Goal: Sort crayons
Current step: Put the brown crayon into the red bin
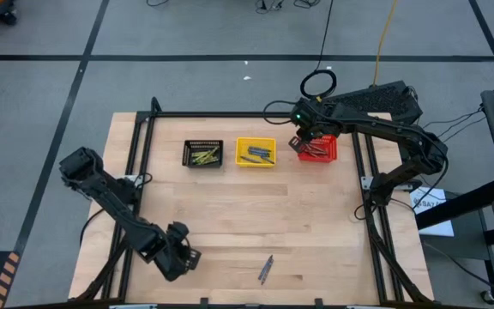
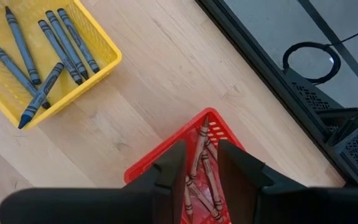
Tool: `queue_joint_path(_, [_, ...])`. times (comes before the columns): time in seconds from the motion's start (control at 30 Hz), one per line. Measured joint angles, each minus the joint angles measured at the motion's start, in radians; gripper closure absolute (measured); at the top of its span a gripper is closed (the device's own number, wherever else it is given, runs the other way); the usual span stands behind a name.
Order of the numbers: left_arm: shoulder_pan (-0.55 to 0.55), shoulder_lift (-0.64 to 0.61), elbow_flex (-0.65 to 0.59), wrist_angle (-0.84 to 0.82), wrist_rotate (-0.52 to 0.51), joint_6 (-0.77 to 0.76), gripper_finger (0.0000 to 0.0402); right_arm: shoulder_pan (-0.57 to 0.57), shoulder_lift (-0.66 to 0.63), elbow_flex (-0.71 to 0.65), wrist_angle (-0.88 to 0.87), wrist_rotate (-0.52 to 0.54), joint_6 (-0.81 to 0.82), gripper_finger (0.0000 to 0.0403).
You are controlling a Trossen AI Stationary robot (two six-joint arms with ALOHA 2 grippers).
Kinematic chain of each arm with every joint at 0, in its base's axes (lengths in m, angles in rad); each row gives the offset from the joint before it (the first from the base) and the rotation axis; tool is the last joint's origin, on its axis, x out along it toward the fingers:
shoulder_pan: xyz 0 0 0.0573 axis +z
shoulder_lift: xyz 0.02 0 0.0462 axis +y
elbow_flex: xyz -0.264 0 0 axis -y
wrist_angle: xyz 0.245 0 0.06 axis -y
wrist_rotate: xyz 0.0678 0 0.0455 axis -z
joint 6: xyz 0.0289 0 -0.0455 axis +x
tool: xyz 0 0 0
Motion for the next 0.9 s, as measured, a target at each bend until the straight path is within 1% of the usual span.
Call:
queue_joint_path(0.27, [-0.039,0.000,0.014,-0.002,0.005,-0.079,0.0299,0.000,0.000,0.000,0.005,0.001,-0.025,0.0323])
queue_joint_path(0.43, [-0.057,0.022,0.014,-0.006,0.049,-0.141,0.0299,0.000,0.000,0.000,0.005,0.001,-0.028,0.0323])
queue_joint_path(0.53, [-0.061,0.041,0.014,-0.005,0.070,-0.143,0.0299,0.000,0.000,0.000,0.005,0.001,-0.028,0.0323])
queue_joint_path(0.9, [-0.063,0.105,0.014,-0.003,0.077,-0.169,0.0299,0.000,0.000,0.000,0.001,0.000,-0.028,0.0323])
